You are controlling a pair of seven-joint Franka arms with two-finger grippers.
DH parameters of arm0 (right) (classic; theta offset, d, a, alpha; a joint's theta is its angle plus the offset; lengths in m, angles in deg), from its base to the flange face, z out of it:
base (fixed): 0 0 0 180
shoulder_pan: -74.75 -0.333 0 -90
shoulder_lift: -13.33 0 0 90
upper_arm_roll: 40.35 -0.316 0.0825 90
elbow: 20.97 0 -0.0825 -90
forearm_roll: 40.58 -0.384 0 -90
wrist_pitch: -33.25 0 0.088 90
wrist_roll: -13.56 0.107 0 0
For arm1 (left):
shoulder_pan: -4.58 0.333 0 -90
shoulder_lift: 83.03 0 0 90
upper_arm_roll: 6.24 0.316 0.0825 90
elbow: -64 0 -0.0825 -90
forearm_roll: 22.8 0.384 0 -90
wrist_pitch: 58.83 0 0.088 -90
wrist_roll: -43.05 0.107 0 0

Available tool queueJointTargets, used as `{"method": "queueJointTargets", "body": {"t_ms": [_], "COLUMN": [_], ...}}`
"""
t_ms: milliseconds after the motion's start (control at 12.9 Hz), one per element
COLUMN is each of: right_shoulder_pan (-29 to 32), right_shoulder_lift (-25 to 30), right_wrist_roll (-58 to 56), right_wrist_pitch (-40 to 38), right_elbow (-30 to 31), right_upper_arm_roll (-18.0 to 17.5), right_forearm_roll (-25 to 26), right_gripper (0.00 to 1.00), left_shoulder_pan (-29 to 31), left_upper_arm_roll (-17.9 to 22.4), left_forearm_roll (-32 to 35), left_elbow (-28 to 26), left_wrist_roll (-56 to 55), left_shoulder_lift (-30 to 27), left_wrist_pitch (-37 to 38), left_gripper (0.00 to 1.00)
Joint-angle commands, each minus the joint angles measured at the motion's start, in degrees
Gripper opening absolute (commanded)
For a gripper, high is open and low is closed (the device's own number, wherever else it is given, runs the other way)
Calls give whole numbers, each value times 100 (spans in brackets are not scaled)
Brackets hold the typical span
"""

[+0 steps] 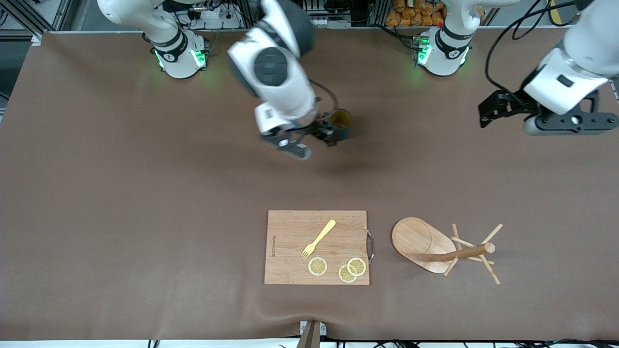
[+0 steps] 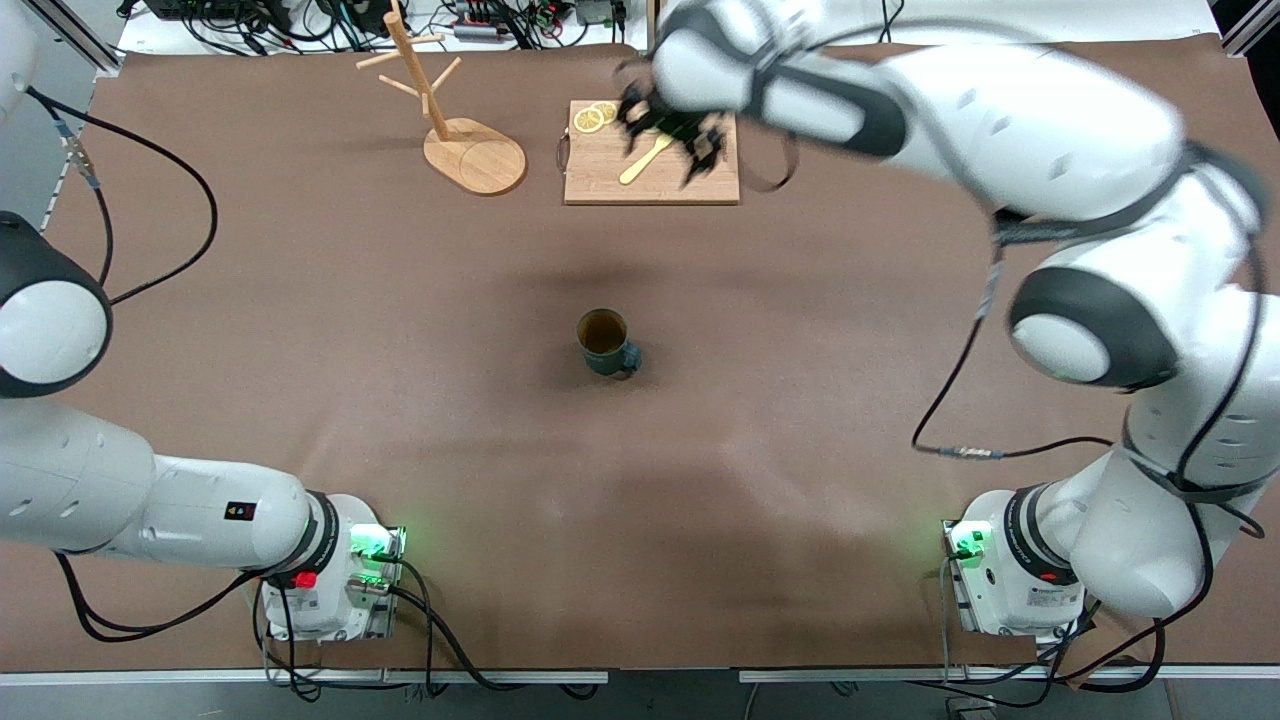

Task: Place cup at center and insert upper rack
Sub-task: 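Set the mug down, open the right gripper and withdraw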

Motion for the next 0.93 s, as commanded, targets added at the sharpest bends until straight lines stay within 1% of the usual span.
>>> {"method": "queueJointTargets", "body": {"t_ms": [0,155,233,310,388,543,621,699,854], "right_shoulder_pan": [883,1402,1622,1659,1746,2062,2159,2282,2650], "right_shoulder_lift": [992,1387,1659,1932,2230,2697,2891,3014,3182], "right_wrist_roll": [-1289,-2019,-2406,-2766,-3031,-3418,-3542,-3578,-4216], "right_wrist_pitch": [-487,-980,-1130,-1210,-1254,-1254,-1237,-1245,-1402], "right_elbow": [780,868,1034,1235,1498,1842,1931,1949,1949], "right_upper_arm_roll": [-122,-113,-121,-122,-113,-113,-113,-113,-113], "right_forearm_roll": [-28,51,312,820,1190,1264,1273,1273,1264], "right_gripper": [100,100,100,100,100,100,100,100,100], "left_shoulder_pan": [-4,-13,-13,-22,-31,-179,-389,-644,-1293], "left_upper_arm_roll": [-359,-701,-903,-1088,-1299,-1555,-1608,-1617,-1617], "left_forearm_roll": [-15,-15,29,47,64,73,82,273,660], "left_elbow": [15,24,6,6,6,6,-3,6,6], "left_wrist_roll": [-821,-1497,-1831,-2061,-2359,-2992,-3300,-3729,-4721], "left_shoulder_lift": [-41,-6,20,81,134,266,362,442,722], "left_wrist_pitch": [34,34,26,26,8,-27,-36,-53,-62], "left_gripper": [100,100,100,100,100,100,100,100,100]}}
